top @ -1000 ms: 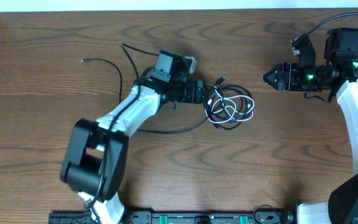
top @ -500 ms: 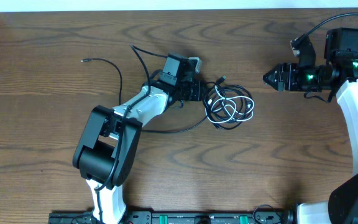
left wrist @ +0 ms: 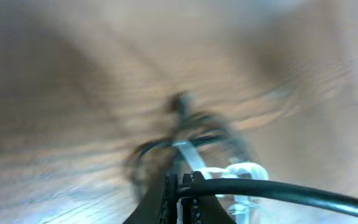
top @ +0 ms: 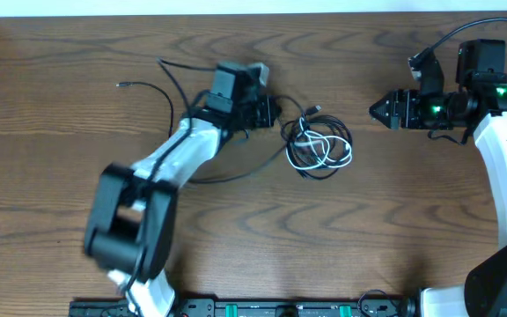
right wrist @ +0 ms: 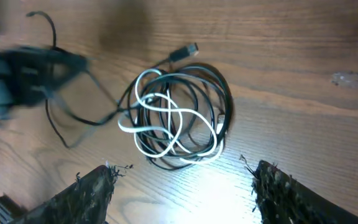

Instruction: Untangle cables

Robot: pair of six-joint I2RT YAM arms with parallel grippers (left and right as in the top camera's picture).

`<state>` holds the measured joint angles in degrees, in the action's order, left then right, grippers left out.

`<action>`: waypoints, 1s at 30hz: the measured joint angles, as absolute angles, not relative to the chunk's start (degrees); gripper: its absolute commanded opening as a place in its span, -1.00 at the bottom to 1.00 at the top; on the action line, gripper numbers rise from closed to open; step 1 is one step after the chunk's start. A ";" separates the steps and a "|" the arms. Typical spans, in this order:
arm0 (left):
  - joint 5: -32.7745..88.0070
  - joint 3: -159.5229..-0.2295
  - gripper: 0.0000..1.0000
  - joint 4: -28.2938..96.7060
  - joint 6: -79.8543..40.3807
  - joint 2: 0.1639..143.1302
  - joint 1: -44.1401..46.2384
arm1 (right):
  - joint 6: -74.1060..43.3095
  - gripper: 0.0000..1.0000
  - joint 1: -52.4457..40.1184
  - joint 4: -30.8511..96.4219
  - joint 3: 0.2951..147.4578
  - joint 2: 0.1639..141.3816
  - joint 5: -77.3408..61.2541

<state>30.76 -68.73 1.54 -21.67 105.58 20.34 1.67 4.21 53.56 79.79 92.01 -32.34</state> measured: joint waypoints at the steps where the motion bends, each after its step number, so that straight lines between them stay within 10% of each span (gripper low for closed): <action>1: 31.18 -68.73 -0.85 1.50 -22.09 103.07 20.36 | 1.69 0.43 3.90 53.47 79.79 92.01 -32.34; 30: 32.93 -68.73 -0.85 -1.96 -30.04 79.72 21.80 | 5.98 0.40 -6.26 51.46 79.79 94.50 -42.28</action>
<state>32.93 -68.73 -1.96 -30.04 79.72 21.80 5.98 -6.26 51.46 79.79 94.50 -42.28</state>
